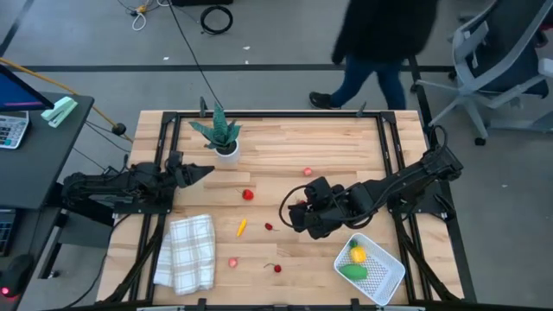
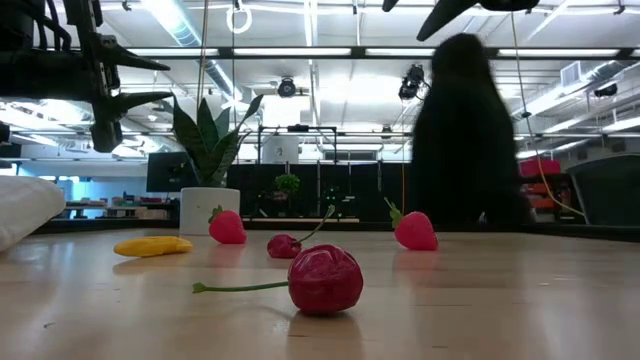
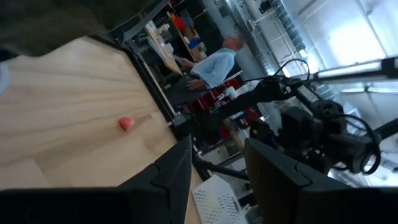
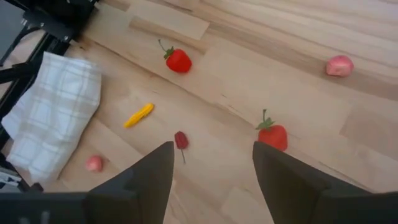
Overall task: Pick and placing Produce into tupperware
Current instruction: Put the left red strawberry into the white bin
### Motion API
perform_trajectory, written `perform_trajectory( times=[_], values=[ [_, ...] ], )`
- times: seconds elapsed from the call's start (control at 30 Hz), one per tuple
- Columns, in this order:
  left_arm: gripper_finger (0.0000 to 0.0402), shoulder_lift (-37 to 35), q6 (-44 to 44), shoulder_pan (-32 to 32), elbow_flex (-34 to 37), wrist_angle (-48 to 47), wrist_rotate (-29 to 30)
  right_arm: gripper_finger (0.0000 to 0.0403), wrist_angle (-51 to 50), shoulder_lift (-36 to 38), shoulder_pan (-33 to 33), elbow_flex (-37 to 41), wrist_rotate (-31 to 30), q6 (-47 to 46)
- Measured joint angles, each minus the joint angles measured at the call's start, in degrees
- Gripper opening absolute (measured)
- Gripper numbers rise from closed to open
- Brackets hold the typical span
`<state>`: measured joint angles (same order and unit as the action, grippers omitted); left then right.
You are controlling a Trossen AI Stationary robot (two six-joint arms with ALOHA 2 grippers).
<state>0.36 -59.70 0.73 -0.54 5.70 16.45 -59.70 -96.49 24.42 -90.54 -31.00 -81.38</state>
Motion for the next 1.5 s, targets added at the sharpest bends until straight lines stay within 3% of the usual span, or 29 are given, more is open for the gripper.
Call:
perform_trajectory(
  times=[0.47, 0.67, 0.83, 1.07, 1.33, 1.5],
  values=[
    [0.0151, 0.0, -1.98, -0.26, 0.0, 1.0, -0.03, 0.0233, 0.0, 0.0, -0.35, 0.0, -1.46, -1.91],
    [0.0154, 0.98, 4.73, -0.2, -0.16, -4.59, -15.31, 0.0226, 0.0, 0.0, -0.7, 0.0, -1.73, -2.62],
    [0.0187, 8.77, 10.38, -0.31, -0.18, -4.79, -16.3, 0.0224, 0.04, 0.03, -1.29, 0.0, -1.75, -2.62],
    [0.0247, 23.7, 3.03, -0.31, -0.02, -3.78, -14.77, 0.0224, 1.25, 0.04, -1.96, 0.0, -1.92, -2.67],
    [0.0243, 38.27, -7.16, -2.2, -2.31, -0.55, -11.93, 0.0224, 1.73, 0.04, -1.92, 0.0, -1.97, -2.83],
    [0.0239, 46.81, -4.21, -3.91, -8.99, -0.12, -11.86, 0.0224, 2.42, 0.04, -1.93, 0.0, -2.0, -3.15]
  ],
)
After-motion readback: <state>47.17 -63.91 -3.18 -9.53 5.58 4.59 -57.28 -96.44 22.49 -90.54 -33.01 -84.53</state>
